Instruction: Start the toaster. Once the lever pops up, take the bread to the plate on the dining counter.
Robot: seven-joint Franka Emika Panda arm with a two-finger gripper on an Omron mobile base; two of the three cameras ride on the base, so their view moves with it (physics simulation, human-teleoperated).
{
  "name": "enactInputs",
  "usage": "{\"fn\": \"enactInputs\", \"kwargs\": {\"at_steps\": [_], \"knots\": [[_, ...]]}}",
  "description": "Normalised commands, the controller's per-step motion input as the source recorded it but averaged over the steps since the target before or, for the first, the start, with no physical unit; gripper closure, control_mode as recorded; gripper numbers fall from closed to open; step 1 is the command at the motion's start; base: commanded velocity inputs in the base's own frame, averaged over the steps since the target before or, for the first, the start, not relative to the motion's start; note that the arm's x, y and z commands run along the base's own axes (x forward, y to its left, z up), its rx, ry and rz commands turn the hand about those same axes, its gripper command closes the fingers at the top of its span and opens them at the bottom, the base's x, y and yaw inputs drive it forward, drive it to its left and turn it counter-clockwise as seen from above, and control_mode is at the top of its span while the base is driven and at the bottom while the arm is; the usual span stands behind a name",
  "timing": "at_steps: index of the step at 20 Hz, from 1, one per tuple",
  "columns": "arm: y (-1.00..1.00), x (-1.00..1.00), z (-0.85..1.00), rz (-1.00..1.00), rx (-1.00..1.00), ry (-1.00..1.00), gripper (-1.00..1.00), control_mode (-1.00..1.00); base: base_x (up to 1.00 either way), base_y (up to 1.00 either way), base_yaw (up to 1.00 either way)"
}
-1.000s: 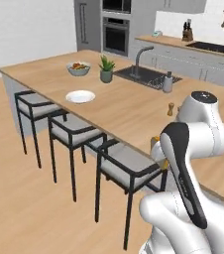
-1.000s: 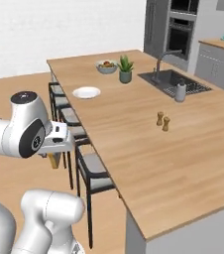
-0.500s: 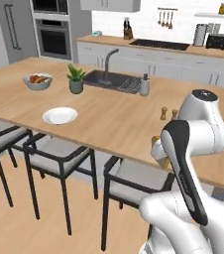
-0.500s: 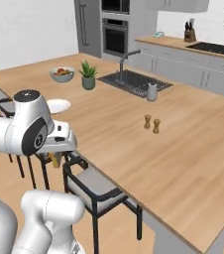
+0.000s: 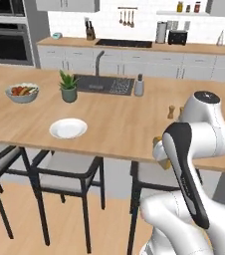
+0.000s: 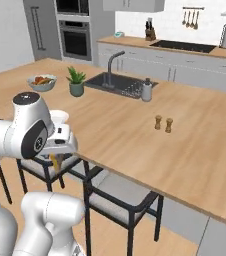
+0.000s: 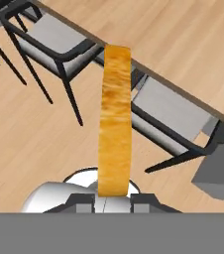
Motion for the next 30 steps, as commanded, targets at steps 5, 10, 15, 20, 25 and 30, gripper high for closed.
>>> {"fn": "enactInputs", "kwargs": {"at_steps": [5, 10, 15, 20, 25, 30], "knots": [[0.0, 0.0, 0.0, 0.0, 0.0, 0.0, 1.0, 1.0, 0.18, 1.0, -0.4], [0.0, 0.0, 0.0, 0.0, 0.0, 0.0, 1.0, 1.0, -0.03, 1.0, -0.34], [0.0, 0.0, 0.0, 0.0, 0.0, 0.0, 1.0, 1.0, -0.06, 1.0, -0.3], [0.0, 0.0, 0.0, 0.0, 0.0, 0.0, 1.0, 1.0, 0.32, 0.93, -0.28], [0.0, 0.0, 0.0, 0.0, 0.0, 0.0, 1.0, 1.0, 0.14, 0.39, -0.15], [0.0, 0.0, 0.0, 0.0, 0.0, 0.0, 1.0, 1.0, 0.0, 0.0, 0.0]]}}
